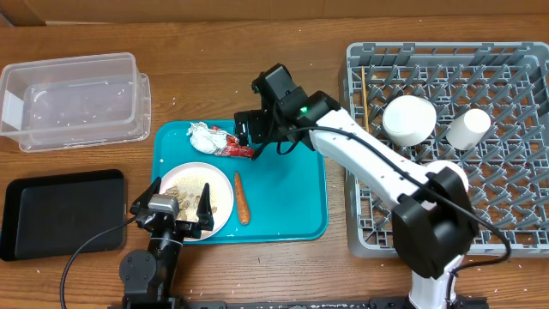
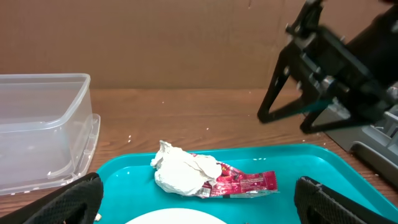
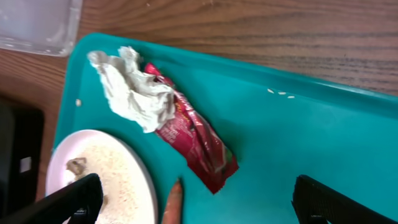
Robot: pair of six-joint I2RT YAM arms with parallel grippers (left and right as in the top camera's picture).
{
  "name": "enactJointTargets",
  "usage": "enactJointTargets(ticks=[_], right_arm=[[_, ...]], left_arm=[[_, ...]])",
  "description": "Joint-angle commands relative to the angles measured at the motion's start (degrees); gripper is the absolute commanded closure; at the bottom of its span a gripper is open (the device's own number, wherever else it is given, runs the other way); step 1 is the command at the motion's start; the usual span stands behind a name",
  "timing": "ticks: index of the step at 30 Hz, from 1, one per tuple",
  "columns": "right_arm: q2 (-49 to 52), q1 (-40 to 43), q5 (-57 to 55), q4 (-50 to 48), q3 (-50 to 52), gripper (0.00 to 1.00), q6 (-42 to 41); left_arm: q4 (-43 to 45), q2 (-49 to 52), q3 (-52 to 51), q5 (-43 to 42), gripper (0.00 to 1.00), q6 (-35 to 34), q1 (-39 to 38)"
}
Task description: Sort waste into correct bins and load items into the dishwasher
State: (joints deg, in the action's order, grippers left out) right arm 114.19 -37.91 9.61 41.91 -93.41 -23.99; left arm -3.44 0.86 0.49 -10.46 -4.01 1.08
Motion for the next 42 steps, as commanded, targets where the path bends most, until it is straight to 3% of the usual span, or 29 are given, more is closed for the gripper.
enactJointTargets(ticks=[1,9,16,19,21,30,34,39,42], right_arm=[[1.77,0.04,-0.52,-0.26,0.13,0.0,-0.31],[3.56,0.04,-0.52,0.04,0.13,0.0,-0.31],[6.91,-0.02,2.25,-0.15,0.15,0.14,-0.24],[7.96,-0.09,5.55,-0.7,0.15,0.26,-0.26],[8.41,-0.31,6.14,-0.96,0.15,0.27,-0.28],[9.27,-0.39,5.38,-1.64,0.13,0.27,-0.26],[9.07,-0.2,5.29,-1.16,-0.26,0.19,-0.28],[5.49,1.31,3.04,4.42,-4.28,0.17,-0.28],[1.9,2.6,-2.99,9.33,-7.89,0.0,-0.28]], left_arm=[[-0.11,-0.66,-0.22,0.52,0.0,1.29,-0.35],[-0.11,-0.66,-0.22,0.52,0.0,1.29,-0.35],[-0.11,-0.66,-0.22,0.52,0.0,1.27,-0.35],[-0.11,-0.66,-0.22,0.52,0.0,1.29,-0.35],[-0.11,-0.66,-0.22,0.52,0.0,1.27,-0.35],[-0.13,-0.66,-0.22,0.52,0.0,1.27,-0.35],[-0.11,-0.66,-0.22,0.52,0.0,1.27,-0.35],[-0.11,-0.66,-0.22,0.52,0.0,1.29,-0.35],[-0.11,-0.66,-0.22,0.52,0.0,1.27,-0.35]])
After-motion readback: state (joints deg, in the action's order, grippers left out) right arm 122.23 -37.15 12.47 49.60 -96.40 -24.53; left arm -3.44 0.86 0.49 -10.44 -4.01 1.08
